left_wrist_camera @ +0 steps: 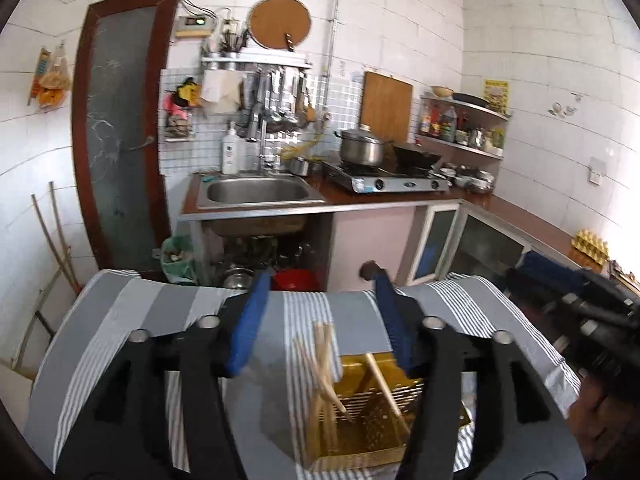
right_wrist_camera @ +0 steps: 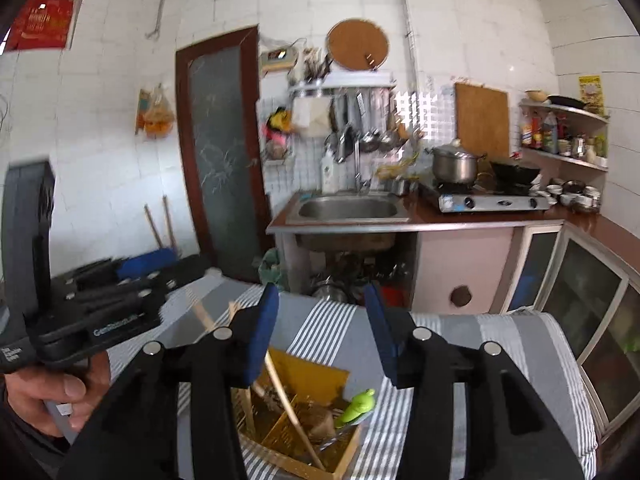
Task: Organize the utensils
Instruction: 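Open both tools over the yellow basket to drop the chopsticks, then move both open tools down to the metal spoon and last chopstick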
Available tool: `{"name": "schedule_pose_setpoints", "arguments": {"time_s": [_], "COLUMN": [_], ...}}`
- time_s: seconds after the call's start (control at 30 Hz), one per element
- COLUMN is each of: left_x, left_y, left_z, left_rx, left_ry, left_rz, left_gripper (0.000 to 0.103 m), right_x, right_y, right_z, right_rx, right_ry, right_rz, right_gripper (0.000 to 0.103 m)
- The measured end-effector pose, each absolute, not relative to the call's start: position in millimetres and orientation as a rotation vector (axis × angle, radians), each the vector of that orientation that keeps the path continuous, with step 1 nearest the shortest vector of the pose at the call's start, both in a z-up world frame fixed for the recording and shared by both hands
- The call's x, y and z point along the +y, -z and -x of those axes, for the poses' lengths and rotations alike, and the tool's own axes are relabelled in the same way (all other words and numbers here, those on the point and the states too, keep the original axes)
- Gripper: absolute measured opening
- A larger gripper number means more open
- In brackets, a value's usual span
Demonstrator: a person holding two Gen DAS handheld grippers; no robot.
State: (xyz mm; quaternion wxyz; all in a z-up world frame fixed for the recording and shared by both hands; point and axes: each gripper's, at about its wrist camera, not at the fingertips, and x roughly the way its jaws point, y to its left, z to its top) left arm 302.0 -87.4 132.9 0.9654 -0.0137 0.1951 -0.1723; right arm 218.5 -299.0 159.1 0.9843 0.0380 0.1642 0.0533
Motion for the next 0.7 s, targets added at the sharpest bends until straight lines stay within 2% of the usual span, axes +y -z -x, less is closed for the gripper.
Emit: {"name": "schedule_pose_setpoints", "arguments": {"time_s": [0.1,0.17,0.37,0.5,0.7], "left_x": [-71.1,-60.6,-21.6,-4.1,1.0], "left_y": [-132.3,-129.1,-105.7,-73.1,4.5], "left_z": [-287.8,-276.8,-218.9,-182.2,-128.3], "left_rx": [0.384,0.379,0.362,0.357,0.445], "left_ry": [0.332,0.323,0.267,0.23,0.113], "left_rz": [0.026,0.028,0.029,0.037,0.038], "left_gripper": [0.067,0.074,0.087,0.089,0.089], "right_x": [-311.2,-321.4,-362.7,-381.8,-388.6], "right_y": [-163.5,-161.2,-128.9,-86.9,-11.0], "right_z": [-198.8,-184.1,-117.0,-86.2,-35.3], "right_rx": [0.309,0.305,0.323,0.403,0.54], "right_ry": [-0.084,-0.065,0.03,0.088,0.155], "right_rz": [-0.084,-0.086,-0.127,-0.169,-0.267], "right_gripper": [0.049,0.049,0.054,0.055,0.055]}}
